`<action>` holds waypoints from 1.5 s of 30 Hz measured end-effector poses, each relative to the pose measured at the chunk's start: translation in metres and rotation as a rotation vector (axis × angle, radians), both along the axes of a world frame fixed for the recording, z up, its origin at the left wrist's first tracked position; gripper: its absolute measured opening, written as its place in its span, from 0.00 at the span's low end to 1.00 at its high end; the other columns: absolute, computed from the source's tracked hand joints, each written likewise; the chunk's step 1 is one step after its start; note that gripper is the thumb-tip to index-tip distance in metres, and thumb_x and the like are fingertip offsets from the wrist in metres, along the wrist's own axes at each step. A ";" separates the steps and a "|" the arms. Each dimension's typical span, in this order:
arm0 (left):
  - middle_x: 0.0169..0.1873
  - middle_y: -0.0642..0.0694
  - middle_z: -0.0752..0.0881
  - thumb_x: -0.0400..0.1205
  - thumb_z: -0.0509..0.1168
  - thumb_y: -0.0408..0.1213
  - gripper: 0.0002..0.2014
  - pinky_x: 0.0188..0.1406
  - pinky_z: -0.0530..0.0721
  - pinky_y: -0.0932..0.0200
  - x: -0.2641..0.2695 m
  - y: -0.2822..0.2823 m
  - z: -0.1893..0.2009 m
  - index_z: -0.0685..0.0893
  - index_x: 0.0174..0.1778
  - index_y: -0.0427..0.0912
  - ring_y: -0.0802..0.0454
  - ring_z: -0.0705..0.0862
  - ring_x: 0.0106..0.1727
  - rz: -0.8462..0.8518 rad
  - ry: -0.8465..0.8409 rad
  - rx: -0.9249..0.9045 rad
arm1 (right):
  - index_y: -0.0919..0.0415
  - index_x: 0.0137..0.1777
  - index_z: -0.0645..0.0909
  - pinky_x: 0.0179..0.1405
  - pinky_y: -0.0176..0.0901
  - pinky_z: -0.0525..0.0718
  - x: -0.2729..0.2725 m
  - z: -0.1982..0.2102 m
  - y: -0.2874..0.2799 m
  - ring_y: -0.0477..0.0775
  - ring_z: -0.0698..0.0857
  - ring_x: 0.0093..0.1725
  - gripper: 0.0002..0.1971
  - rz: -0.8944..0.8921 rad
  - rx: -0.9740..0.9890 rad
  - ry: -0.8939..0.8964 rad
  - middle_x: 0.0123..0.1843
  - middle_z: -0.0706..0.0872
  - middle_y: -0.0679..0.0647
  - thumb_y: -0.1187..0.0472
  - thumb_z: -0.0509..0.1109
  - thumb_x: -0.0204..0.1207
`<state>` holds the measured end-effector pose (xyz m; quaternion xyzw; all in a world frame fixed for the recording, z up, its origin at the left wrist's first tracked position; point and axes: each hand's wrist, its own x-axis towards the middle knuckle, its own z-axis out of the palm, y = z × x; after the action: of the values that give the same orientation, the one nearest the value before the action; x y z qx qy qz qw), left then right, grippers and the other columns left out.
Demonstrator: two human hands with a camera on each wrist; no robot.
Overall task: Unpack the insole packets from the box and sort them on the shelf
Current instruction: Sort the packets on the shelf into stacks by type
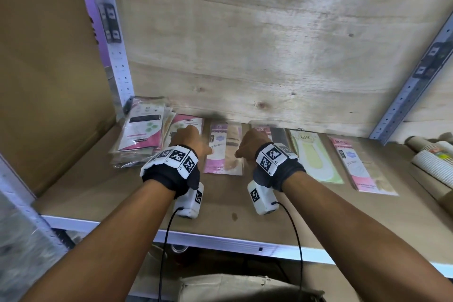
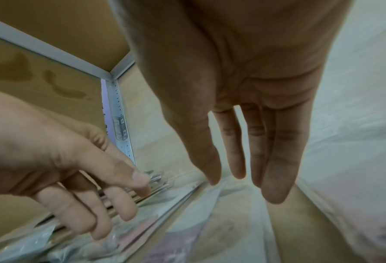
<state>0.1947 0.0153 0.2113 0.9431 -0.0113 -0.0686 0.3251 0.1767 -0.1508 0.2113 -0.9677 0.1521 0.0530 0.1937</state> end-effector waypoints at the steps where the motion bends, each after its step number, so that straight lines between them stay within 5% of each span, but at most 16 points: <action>1: 0.52 0.36 0.90 0.75 0.77 0.45 0.22 0.54 0.89 0.46 0.002 0.004 0.004 0.86 0.56 0.32 0.38 0.90 0.52 0.004 -0.020 -0.021 | 0.69 0.54 0.83 0.47 0.45 0.87 0.001 0.002 0.002 0.61 0.88 0.56 0.14 -0.001 0.007 -0.023 0.56 0.86 0.61 0.61 0.76 0.72; 4: 0.49 0.36 0.91 0.77 0.75 0.43 0.17 0.53 0.90 0.46 0.009 0.022 0.015 0.87 0.54 0.33 0.37 0.91 0.49 0.046 -0.057 -0.119 | 0.72 0.57 0.86 0.59 0.50 0.88 0.008 0.007 0.013 0.63 0.89 0.56 0.14 0.031 0.069 -0.091 0.55 0.90 0.65 0.65 0.70 0.76; 8: 0.49 0.36 0.91 0.77 0.73 0.39 0.12 0.53 0.90 0.46 0.013 0.047 0.022 0.89 0.53 0.37 0.37 0.91 0.49 0.166 -0.111 -0.227 | 0.61 0.53 0.90 0.32 0.27 0.86 0.017 0.007 0.041 0.42 0.91 0.33 0.10 0.095 0.234 -0.117 0.45 0.94 0.59 0.63 0.70 0.76; 12: 0.47 0.36 0.91 0.78 0.71 0.36 0.10 0.54 0.89 0.44 0.013 0.062 0.020 0.89 0.51 0.36 0.36 0.91 0.49 0.202 -0.106 -0.313 | 0.62 0.63 0.87 0.57 0.39 0.85 0.033 0.003 0.075 0.54 0.88 0.57 0.17 0.155 0.202 -0.053 0.62 0.90 0.56 0.58 0.74 0.76; 14: 0.44 0.37 0.92 0.78 0.70 0.36 0.08 0.53 0.90 0.45 0.013 0.069 0.018 0.90 0.50 0.37 0.38 0.92 0.46 0.213 -0.109 -0.335 | 0.68 0.66 0.84 0.61 0.48 0.86 0.039 -0.002 0.089 0.60 0.87 0.62 0.24 0.159 0.182 -0.029 0.64 0.88 0.60 0.54 0.77 0.75; 18: 0.36 0.39 0.92 0.78 0.69 0.35 0.06 0.50 0.91 0.45 0.015 0.079 0.016 0.90 0.44 0.37 0.42 0.93 0.41 0.218 -0.114 -0.379 | 0.71 0.69 0.76 0.48 0.45 0.80 0.047 -0.014 0.101 0.63 0.84 0.63 0.36 0.114 0.223 -0.019 0.64 0.85 0.63 0.53 0.85 0.66; 26: 0.31 0.40 0.92 0.76 0.70 0.32 0.05 0.43 0.92 0.45 0.017 0.093 0.014 0.90 0.36 0.39 0.42 0.92 0.34 0.222 -0.133 -0.402 | 0.69 0.72 0.72 0.44 0.44 0.75 0.062 -0.019 0.093 0.62 0.82 0.64 0.44 0.087 0.190 -0.053 0.66 0.83 0.62 0.52 0.88 0.59; 28: 0.30 0.40 0.92 0.76 0.70 0.32 0.06 0.40 0.93 0.43 0.017 0.094 0.015 0.90 0.35 0.38 0.41 0.92 0.32 0.217 -0.116 -0.412 | 0.67 0.68 0.75 0.45 0.45 0.81 0.063 -0.015 0.090 0.61 0.86 0.61 0.40 0.076 0.207 -0.032 0.61 0.84 0.60 0.50 0.87 0.60; 30: 0.31 0.40 0.92 0.76 0.68 0.32 0.06 0.42 0.92 0.44 0.018 0.093 0.014 0.90 0.35 0.37 0.40 0.92 0.33 0.207 -0.096 -0.431 | 0.59 0.53 0.83 0.34 0.38 0.85 0.063 -0.010 0.084 0.49 0.90 0.38 0.21 0.072 0.303 0.050 0.43 0.87 0.55 0.50 0.84 0.65; 32: 0.32 0.40 0.91 0.77 0.67 0.31 0.07 0.41 0.91 0.49 0.019 0.091 0.014 0.89 0.38 0.33 0.40 0.91 0.32 0.194 -0.057 -0.467 | 0.58 0.49 0.85 0.24 0.32 0.81 0.058 -0.006 0.078 0.47 0.82 0.20 0.08 0.025 0.521 0.166 0.28 0.85 0.53 0.59 0.79 0.72; 35: 0.28 0.39 0.81 0.83 0.61 0.29 0.13 0.23 0.80 0.64 0.020 0.086 0.014 0.78 0.31 0.36 0.50 0.81 0.20 0.127 0.104 -0.607 | 0.66 0.55 0.84 0.47 0.47 0.77 0.045 0.000 0.068 0.58 0.79 0.45 0.10 -0.023 0.764 0.204 0.46 0.83 0.64 0.66 0.75 0.74; 36: 0.27 0.41 0.75 0.85 0.57 0.29 0.15 0.19 0.73 0.67 0.018 0.083 0.016 0.73 0.30 0.39 0.53 0.77 0.17 0.105 0.179 -0.679 | 0.67 0.59 0.83 0.48 0.48 0.76 0.038 0.003 0.065 0.61 0.76 0.48 0.14 -0.030 0.843 0.177 0.51 0.80 0.65 0.68 0.75 0.74; 37: 0.29 0.43 0.73 0.87 0.55 0.29 0.15 0.18 0.73 0.66 0.017 0.081 0.017 0.71 0.33 0.40 0.55 0.77 0.20 0.110 0.218 -0.759 | 0.68 0.61 0.82 0.43 0.46 0.77 0.030 0.007 0.062 0.61 0.76 0.47 0.15 -0.029 0.918 0.140 0.52 0.78 0.66 0.70 0.74 0.74; 40: 0.45 0.41 0.85 0.86 0.64 0.41 0.08 0.31 0.91 0.59 0.011 0.070 0.021 0.80 0.51 0.39 0.47 0.89 0.49 0.126 0.251 -0.880 | 0.70 0.51 0.82 0.32 0.43 0.73 0.003 0.025 0.056 0.62 0.76 0.44 0.08 0.023 0.989 0.023 0.52 0.80 0.69 0.77 0.70 0.73; 45: 0.51 0.37 0.86 0.74 0.72 0.61 0.27 0.37 0.92 0.51 -0.003 0.047 0.038 0.81 0.54 0.41 0.43 0.93 0.44 0.062 0.262 -1.113 | 0.66 0.49 0.82 0.37 0.52 0.84 -0.036 0.059 0.040 0.61 0.82 0.34 0.12 0.166 0.679 -0.219 0.43 0.86 0.66 0.78 0.74 0.68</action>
<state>0.1921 0.0625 0.2492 0.6135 0.0221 -0.1590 0.7732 0.1405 -0.1106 0.2705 -0.8573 0.0250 0.0120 0.5141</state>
